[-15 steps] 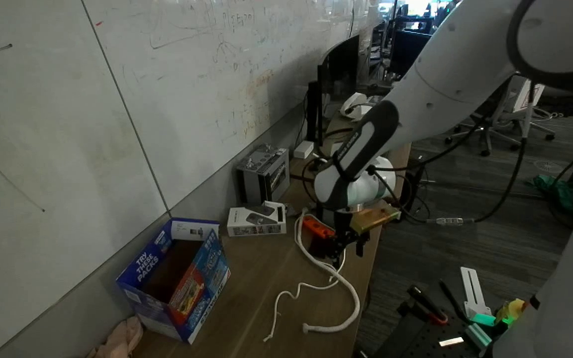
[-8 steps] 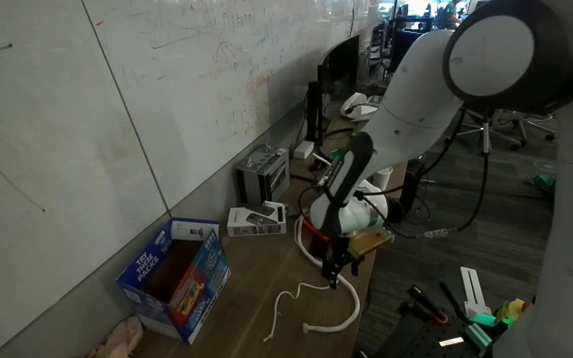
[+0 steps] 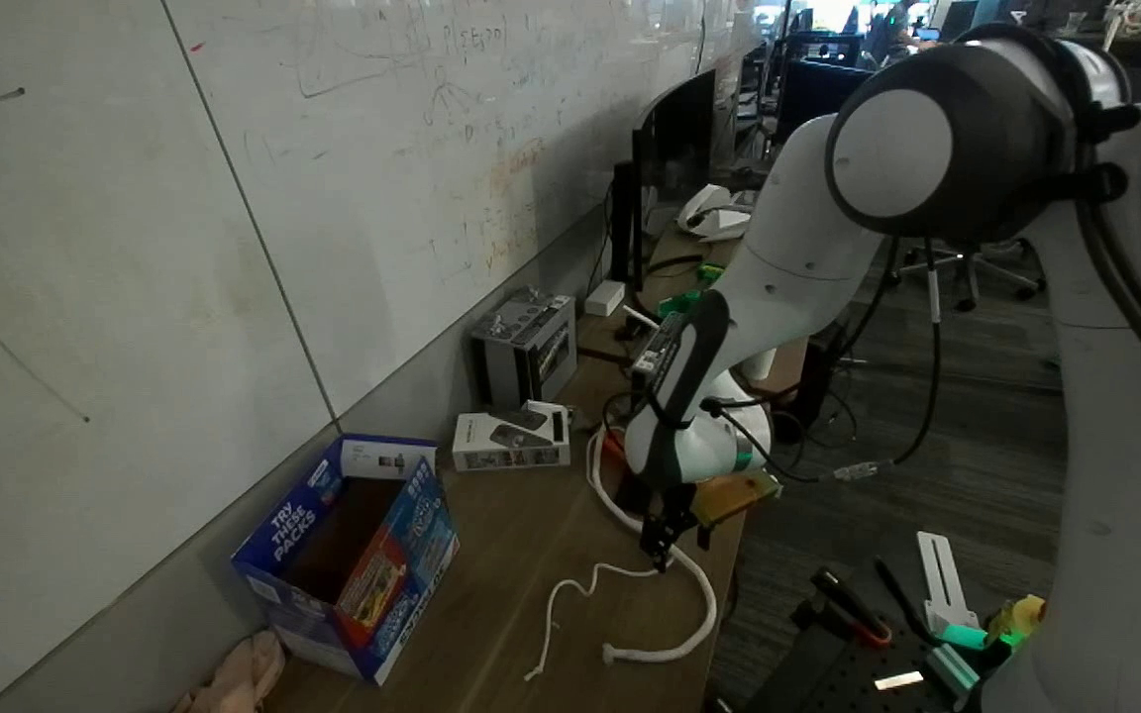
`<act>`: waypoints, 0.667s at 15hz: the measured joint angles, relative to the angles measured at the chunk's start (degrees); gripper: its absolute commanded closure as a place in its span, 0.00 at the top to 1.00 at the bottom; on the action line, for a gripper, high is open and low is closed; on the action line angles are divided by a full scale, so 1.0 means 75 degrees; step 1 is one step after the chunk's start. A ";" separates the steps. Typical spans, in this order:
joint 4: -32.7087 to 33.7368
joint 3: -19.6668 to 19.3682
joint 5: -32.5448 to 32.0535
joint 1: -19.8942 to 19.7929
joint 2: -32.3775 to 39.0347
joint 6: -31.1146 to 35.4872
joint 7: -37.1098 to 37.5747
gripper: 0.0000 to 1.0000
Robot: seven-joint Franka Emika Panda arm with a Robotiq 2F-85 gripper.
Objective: Put the white rope inside the blue box
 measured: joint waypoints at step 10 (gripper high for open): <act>0.0602 0.0026 -0.0013 -0.0118 0.0568 0.0289 0.0740 1.00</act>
